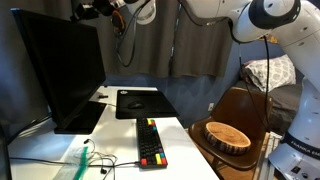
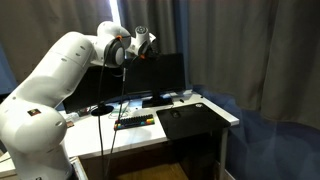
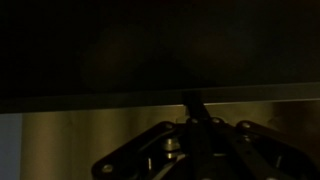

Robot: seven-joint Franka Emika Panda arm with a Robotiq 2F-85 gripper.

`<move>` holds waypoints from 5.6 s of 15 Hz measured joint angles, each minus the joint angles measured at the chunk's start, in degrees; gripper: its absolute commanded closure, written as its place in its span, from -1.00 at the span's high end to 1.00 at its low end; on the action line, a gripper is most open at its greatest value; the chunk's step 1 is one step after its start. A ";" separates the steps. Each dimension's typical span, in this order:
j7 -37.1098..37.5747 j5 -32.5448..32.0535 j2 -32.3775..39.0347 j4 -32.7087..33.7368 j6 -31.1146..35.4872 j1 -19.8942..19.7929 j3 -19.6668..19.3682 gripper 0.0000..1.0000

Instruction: Push the desktop monitor down in order to slightly adjust its height down

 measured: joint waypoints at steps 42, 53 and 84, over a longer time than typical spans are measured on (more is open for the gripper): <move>4.24 0.02 3.78 3.81 5.10 2.36 -1.06 -0.98; 4.23 0.02 3.80 3.81 5.07 2.36 -1.05 -1.00; 7.24 0.06 6.07 4.05 4.37 3.91 -3.72 -1.00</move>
